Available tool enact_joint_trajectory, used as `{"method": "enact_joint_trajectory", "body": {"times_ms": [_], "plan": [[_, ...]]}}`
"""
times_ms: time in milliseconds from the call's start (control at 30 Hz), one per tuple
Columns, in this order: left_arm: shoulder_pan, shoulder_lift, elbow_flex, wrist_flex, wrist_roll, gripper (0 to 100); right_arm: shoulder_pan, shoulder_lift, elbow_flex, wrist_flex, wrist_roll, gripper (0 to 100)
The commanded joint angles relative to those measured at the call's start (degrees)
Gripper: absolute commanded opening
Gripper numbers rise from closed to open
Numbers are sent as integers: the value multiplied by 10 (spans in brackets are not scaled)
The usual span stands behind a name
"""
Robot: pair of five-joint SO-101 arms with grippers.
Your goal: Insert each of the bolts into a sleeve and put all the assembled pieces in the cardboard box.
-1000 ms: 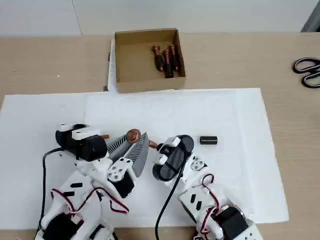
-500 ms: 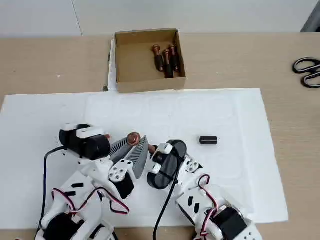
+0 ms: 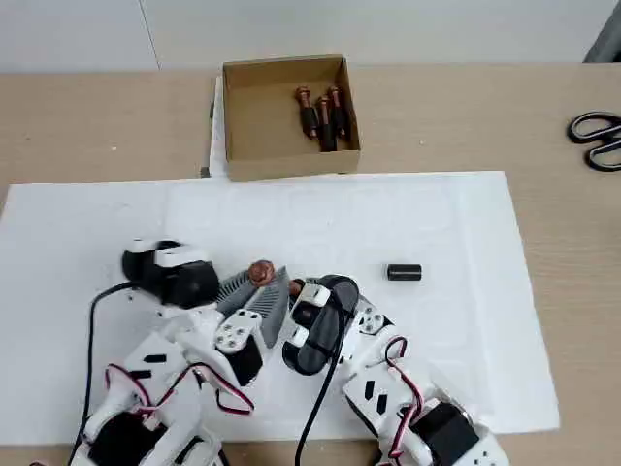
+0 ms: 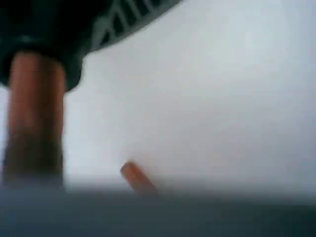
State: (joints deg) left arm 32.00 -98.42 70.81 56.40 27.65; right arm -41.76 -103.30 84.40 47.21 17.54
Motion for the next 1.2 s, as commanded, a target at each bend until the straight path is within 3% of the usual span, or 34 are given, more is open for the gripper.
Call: {"method": "enact_joint_trajectory", "body": {"times_ms": [0, 867, 1067, 1167], "plan": [[33, -4, 6, 13, -5, 6, 2, -7, -35, -33, 25, 3], [67, -6, 84, 16, -6, 9, -22, -7, -53, -36, 32, 3], [66, -6, 84, 30, -8, 207, -22, -7, -53, -36, 33, 3], [66, -6, 84, 46, -8, 227, -22, -7, -53, -36, 33, 3]]}}
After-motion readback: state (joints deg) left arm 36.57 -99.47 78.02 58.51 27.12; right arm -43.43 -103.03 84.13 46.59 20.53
